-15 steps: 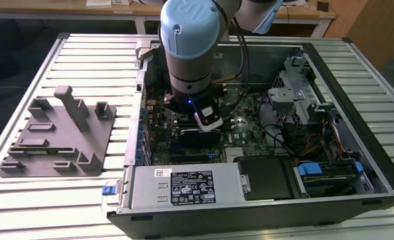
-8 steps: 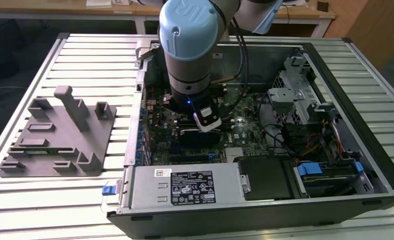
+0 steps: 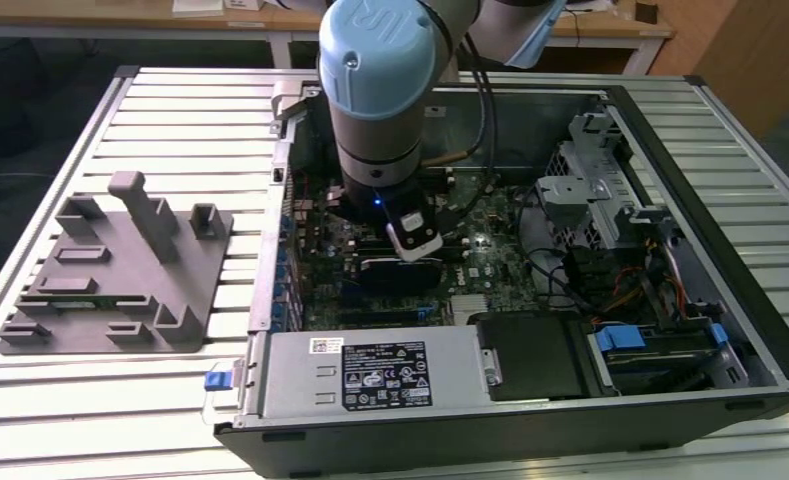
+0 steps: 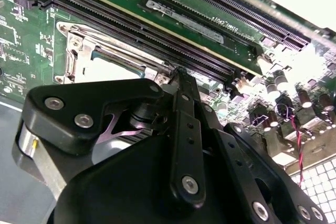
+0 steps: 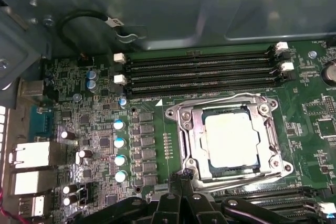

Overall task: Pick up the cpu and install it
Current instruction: 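Install the second cpu locking lever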

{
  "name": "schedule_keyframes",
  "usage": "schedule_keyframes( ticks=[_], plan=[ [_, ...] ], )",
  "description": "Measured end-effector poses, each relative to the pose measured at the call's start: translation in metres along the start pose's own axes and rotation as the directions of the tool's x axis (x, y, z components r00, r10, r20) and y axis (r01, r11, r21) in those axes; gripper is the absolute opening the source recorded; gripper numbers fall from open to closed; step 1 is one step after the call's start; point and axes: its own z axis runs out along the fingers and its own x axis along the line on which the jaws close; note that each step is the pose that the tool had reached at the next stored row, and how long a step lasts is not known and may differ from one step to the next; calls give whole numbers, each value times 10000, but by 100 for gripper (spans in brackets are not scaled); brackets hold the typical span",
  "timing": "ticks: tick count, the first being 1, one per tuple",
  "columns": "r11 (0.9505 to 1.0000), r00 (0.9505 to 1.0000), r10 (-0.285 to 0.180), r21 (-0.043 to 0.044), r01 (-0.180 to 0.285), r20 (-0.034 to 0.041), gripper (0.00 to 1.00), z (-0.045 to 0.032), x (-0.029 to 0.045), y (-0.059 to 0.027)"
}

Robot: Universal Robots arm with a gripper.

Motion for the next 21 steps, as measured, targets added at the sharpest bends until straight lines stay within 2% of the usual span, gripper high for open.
schedule_keyframes(
  ticks=[21],
  plan=[
    [10000, 10000, 86, -42, -86, 16, 11, 52, 4, 6]
  ],
)
